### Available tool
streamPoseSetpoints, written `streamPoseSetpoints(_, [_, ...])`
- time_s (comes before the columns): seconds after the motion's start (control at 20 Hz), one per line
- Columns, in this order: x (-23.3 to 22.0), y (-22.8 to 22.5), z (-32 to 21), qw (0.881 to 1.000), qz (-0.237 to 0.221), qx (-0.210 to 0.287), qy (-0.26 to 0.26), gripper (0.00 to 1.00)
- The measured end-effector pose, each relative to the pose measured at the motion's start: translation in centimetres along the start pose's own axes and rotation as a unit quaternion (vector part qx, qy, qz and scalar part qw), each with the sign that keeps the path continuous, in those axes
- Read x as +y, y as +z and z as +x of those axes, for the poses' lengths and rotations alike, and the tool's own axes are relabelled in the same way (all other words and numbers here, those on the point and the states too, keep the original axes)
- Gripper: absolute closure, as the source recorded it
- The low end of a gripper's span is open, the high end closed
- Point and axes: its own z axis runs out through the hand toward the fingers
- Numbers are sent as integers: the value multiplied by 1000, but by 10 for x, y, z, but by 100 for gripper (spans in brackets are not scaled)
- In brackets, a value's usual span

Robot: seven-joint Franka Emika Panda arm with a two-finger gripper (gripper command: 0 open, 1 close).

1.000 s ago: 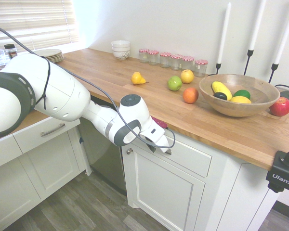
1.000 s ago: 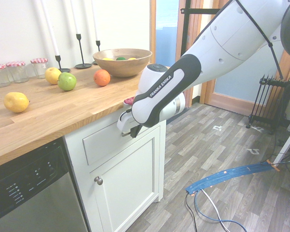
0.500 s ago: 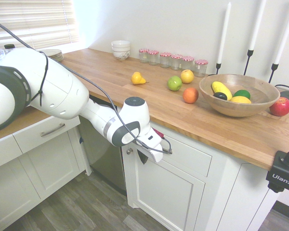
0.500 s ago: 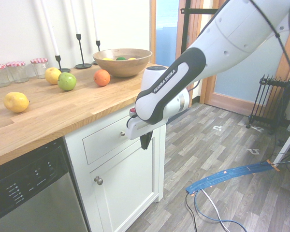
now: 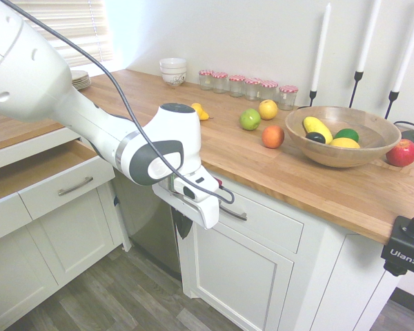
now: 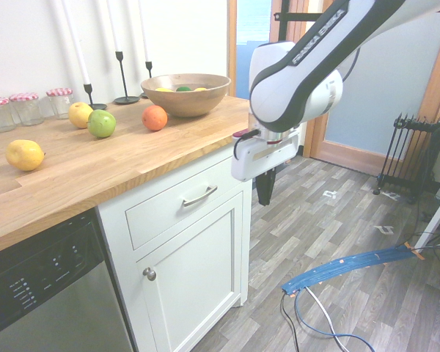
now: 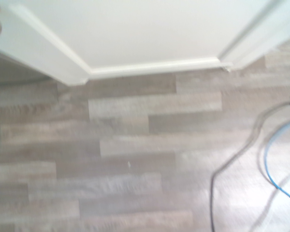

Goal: Close the drawer

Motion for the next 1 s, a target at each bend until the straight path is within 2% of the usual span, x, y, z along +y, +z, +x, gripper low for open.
streamPoseSetpoints(0.25, [61, -23, -34, 1000, -4, 1, -2, 100])
streamPoseSetpoints(0.3, [73, -25, -42, 1000, -4, 2, -1, 0])
streamPoseSetpoints(0.55, [107, -35, -66, 1000, 11, 11, 11, 0])
streamPoseSetpoints(1.0, [117, -43, -72, 999, 30, 26, 15, 0])
